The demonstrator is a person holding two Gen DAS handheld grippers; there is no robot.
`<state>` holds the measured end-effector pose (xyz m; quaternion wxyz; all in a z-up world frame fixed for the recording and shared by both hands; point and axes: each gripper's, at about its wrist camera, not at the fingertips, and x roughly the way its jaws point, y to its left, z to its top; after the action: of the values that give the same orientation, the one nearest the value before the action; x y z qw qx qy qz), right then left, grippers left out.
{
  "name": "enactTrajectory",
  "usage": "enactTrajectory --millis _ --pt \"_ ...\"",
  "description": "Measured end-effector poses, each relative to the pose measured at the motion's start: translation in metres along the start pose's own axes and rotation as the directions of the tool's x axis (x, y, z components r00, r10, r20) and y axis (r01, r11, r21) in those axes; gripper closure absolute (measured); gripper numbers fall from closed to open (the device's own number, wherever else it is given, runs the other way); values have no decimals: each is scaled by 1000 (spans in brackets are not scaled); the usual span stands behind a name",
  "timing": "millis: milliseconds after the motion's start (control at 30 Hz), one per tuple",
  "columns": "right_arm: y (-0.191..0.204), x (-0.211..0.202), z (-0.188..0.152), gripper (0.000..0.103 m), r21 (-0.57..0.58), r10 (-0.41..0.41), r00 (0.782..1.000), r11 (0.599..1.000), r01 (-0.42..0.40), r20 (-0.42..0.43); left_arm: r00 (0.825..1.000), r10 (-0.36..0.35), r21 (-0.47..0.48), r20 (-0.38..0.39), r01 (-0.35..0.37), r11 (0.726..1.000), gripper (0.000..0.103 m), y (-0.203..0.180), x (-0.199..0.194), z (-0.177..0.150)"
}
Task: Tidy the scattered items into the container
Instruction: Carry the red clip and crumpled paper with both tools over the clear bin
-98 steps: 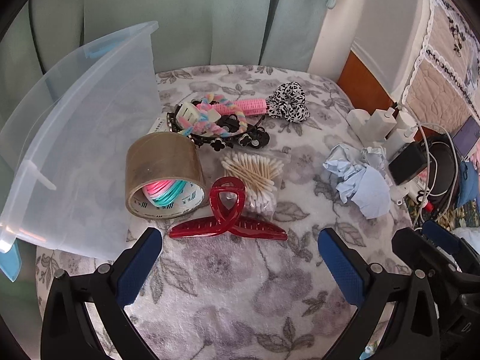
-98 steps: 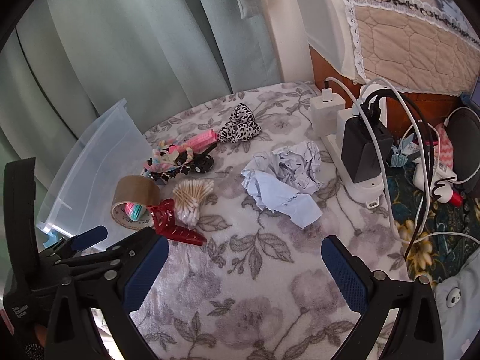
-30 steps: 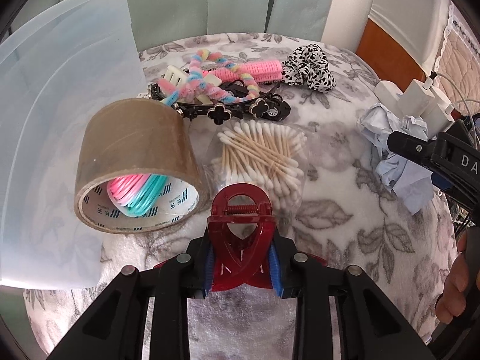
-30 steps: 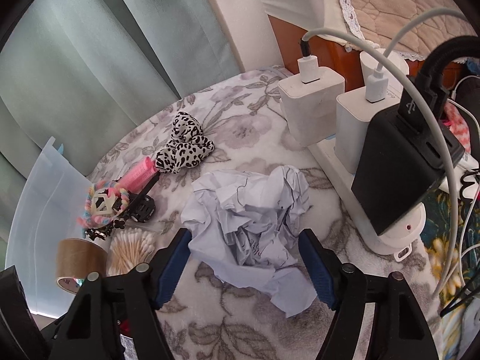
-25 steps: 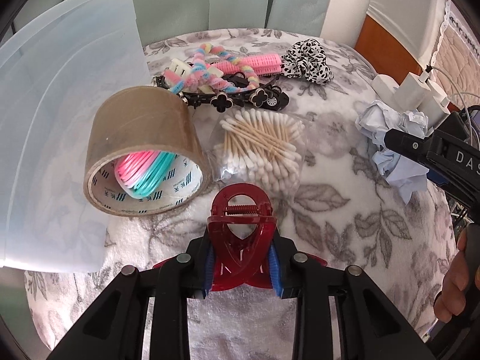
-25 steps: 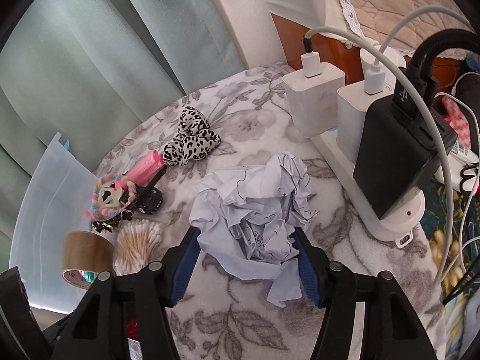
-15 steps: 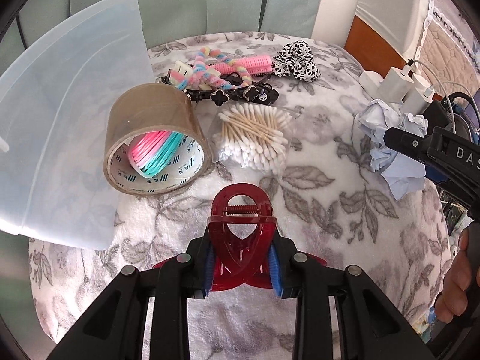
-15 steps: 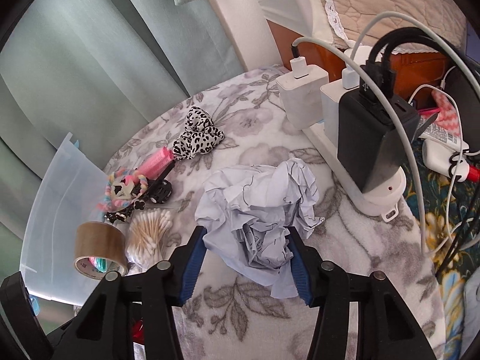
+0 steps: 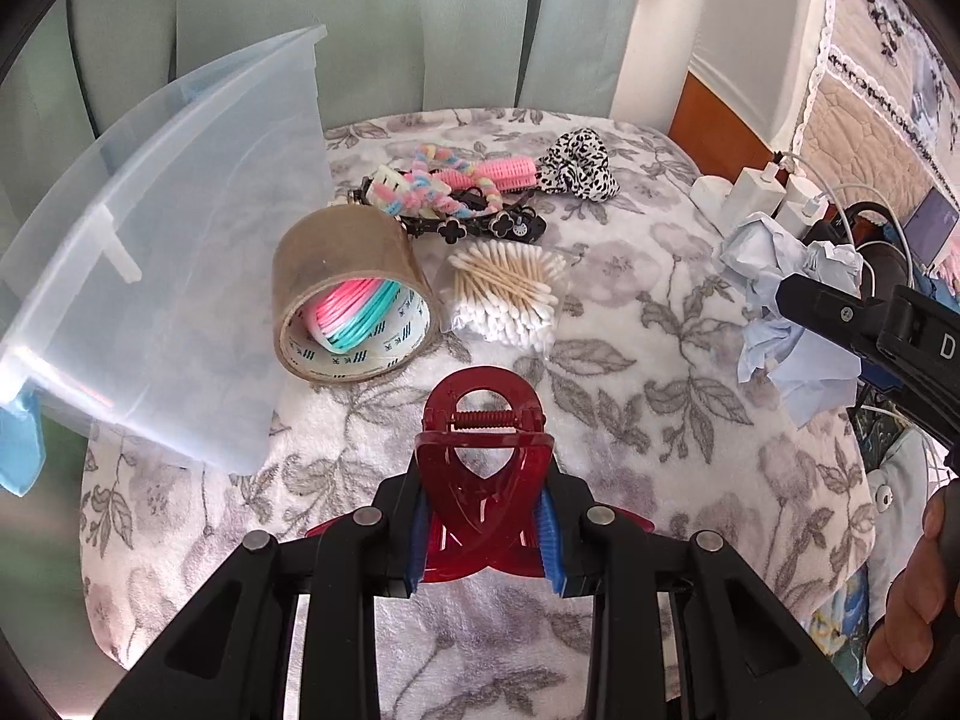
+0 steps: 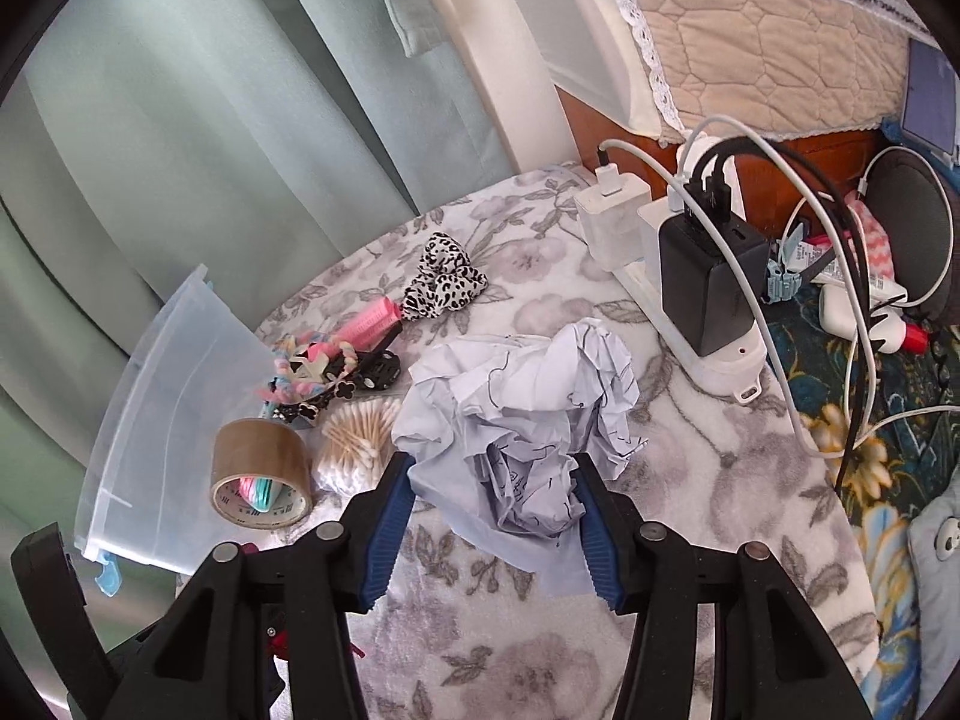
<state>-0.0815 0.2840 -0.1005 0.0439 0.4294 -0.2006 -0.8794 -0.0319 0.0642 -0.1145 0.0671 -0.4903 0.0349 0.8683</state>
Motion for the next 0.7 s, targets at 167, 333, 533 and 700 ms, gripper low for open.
enactTrajectory --millis 167,333,533,700 --pt "20 -25 2 48 -36 22 999 999 -20 48 996 -13 -10 92 14 1000 72 6 -32 8" --pt "45 -54 6 48 -86 53 992 995 -43 113 981 -38 -31 189 45 999 72 16 -67 18" --pt "85 -95 10 48 -166 112 972 983 -78 209 948 -57 -57 312 78 995 72 35 -111 28" --pt "127 -125 10 48 -254 178 947 961 -109 266 919 -47 -90 392 89 992 72 60 -138 31"
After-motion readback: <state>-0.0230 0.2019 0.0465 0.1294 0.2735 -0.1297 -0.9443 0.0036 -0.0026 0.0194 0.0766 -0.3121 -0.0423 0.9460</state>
